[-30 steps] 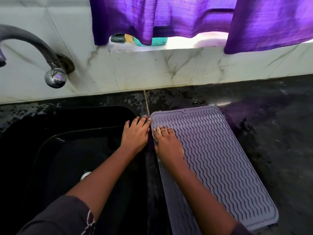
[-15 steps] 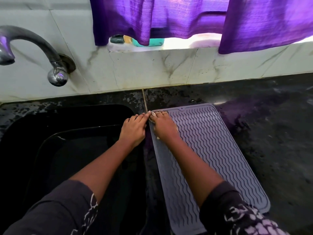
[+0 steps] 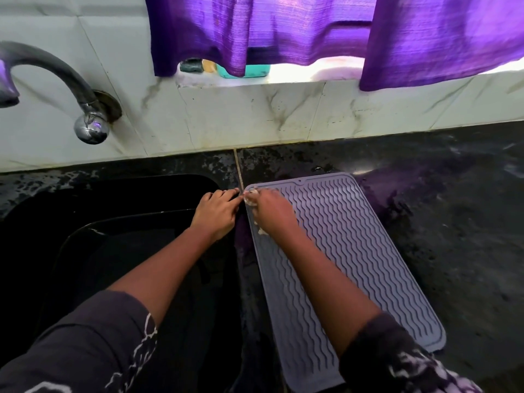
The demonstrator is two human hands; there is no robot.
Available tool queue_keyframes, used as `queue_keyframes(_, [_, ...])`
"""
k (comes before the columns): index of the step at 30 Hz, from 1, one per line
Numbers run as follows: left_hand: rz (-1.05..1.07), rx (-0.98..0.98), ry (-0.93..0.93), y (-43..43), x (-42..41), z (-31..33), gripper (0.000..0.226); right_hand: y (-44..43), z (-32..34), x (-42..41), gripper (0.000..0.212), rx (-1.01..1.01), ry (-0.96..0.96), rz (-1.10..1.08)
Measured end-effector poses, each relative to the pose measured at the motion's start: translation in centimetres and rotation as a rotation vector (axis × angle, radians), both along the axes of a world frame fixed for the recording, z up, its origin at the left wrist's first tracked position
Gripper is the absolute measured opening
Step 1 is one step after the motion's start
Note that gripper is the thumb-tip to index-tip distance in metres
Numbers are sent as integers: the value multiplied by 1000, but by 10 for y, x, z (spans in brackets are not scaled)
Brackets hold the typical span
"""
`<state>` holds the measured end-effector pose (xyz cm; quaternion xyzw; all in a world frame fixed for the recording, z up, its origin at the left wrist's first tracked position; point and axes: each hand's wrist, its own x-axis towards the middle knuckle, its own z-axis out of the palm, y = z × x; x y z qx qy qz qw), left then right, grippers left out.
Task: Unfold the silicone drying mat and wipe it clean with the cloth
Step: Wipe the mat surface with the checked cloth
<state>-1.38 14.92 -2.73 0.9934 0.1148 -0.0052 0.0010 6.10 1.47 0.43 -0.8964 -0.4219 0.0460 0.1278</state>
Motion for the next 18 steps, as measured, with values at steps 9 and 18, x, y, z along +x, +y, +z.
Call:
queue_keyframes(9, [34,7,20,-6,-2,-7,49,-68,-13,-87,37,-26,54,4])
queue_keyframes(18, [40,15,4,-9,-3,-7,51,-33,-9,-48,38,-30,14,-46])
